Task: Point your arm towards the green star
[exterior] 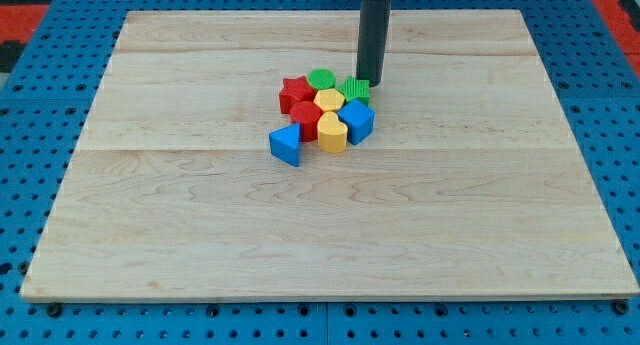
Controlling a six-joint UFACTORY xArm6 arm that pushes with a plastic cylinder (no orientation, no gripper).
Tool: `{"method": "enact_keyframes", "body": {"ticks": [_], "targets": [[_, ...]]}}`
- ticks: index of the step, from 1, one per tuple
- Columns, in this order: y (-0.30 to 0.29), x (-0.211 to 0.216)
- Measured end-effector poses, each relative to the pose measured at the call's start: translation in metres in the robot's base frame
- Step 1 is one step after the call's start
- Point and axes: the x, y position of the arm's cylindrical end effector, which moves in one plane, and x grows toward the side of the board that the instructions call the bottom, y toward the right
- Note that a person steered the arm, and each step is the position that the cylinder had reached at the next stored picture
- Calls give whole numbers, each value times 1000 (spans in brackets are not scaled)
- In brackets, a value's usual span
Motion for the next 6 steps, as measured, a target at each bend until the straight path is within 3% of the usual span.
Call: {"method": "enact_keyframes", "body": {"ticks": [3,4,5,6], "targets": [[65,14],[34,26],[-38,26],[-60,33]]}}
